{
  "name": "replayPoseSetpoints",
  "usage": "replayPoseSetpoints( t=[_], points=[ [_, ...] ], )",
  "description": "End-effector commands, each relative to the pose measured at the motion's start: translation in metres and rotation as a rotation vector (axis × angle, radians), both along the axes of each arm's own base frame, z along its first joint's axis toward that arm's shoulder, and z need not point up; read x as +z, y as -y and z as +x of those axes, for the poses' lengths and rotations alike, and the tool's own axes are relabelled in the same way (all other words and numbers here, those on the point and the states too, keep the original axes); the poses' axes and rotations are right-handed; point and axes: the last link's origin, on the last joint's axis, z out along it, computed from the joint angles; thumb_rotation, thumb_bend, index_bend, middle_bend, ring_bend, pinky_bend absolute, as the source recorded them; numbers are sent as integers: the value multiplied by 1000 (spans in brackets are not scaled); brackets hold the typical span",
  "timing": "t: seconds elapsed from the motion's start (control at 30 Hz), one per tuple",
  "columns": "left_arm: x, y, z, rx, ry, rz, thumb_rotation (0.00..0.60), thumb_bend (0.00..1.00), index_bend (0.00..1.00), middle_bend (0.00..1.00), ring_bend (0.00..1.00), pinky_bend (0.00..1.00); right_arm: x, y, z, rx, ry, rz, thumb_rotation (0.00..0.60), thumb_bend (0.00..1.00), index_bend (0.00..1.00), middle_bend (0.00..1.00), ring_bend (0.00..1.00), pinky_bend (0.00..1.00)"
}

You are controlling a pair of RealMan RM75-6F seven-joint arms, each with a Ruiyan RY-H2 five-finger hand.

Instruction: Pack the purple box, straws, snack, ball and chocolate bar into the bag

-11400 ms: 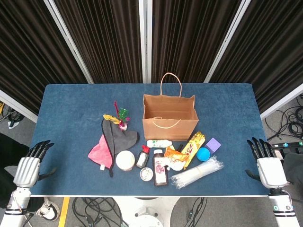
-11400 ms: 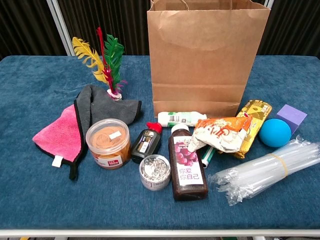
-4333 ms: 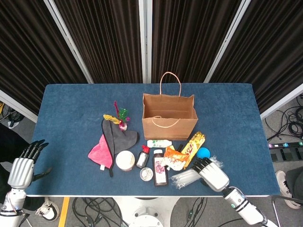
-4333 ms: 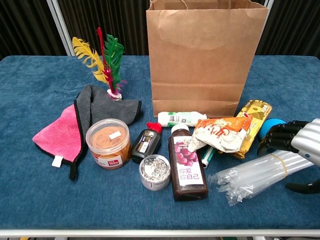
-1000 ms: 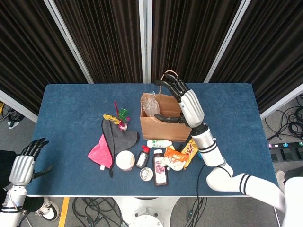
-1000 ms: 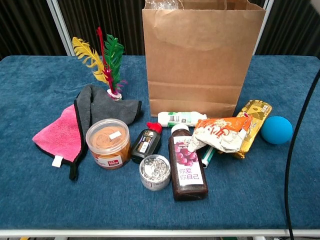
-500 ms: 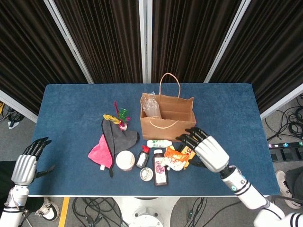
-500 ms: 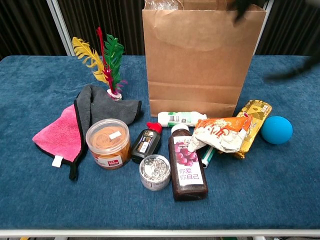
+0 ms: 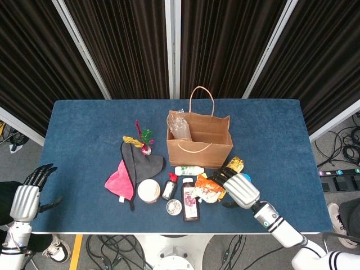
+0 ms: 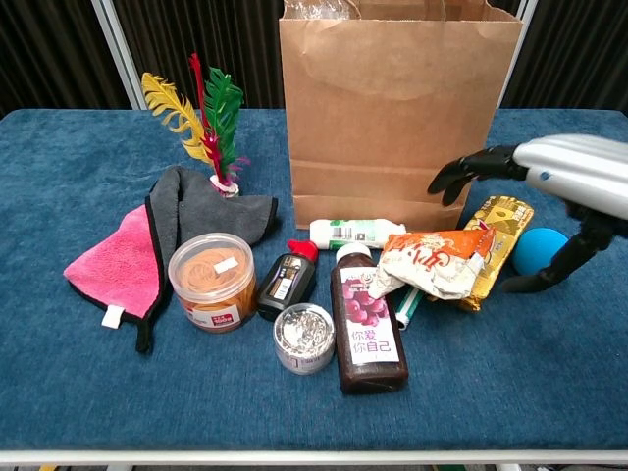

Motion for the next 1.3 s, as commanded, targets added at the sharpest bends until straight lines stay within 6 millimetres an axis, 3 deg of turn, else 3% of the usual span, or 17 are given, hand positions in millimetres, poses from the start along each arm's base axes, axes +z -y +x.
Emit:
replayPoseSetpoints(
  t=[0.03, 0.2, 0.33, 0.47, 0.63, 0.73, 0.9, 1.13, 1.3],
  points=[
    [0, 0, -1, 0, -2, 0, 600, 240, 227, 240, 158, 239, -13, 4, 5, 10, -21, 25, 600, 0, 222, 254, 131, 205],
    [0, 0, -3, 3, -5, -1, 600, 241, 227, 240, 158, 239, -27, 10, 11, 30, -37, 33, 600, 0, 222, 254, 131, 199],
    [-1, 0, -4, 6, -9, -4, 600, 241, 227, 240, 158, 239, -40, 18, 14, 39, -65, 13, 600, 0, 224, 255, 145, 141],
    [-1, 0, -6, 11, -9, -4, 600, 242, 227, 240, 158, 239, -46, 21, 20, 45, -43, -23, 600, 39, 330, 319, 228, 234],
    [-1, 1, -7, 14, -8, -6, 600, 242, 227, 240, 158, 239, -46, 22, 23, 59, -17, -52, 600, 196, 573, 491, 398, 433],
    [-2, 1, -7, 12, -5, -7, 600, 241, 227, 240, 158, 239, -40, 20, 26, 73, 11, -68, 600, 233, 635, 536, 442, 487],
    [-2, 1, -5, 7, 1, -7, 600, 242, 227, 240, 158, 239, -13, 15, 42, 134, 98, -130, 600, 251, 648, 547, 451, 500],
    [-6, 0, -1, -5, 8, -21, 600, 241, 227, 240, 158, 239, 64, -3, 91, 250, 322, -253, 600, 251, 648, 545, 451, 501],
    [-9, -2, 3, -18, 11, -31, 600, 241, 227, 240, 158, 239, 111, -2, 120, 333, 427, -393, 600, 251, 648, 544, 451, 501]
  ],
)
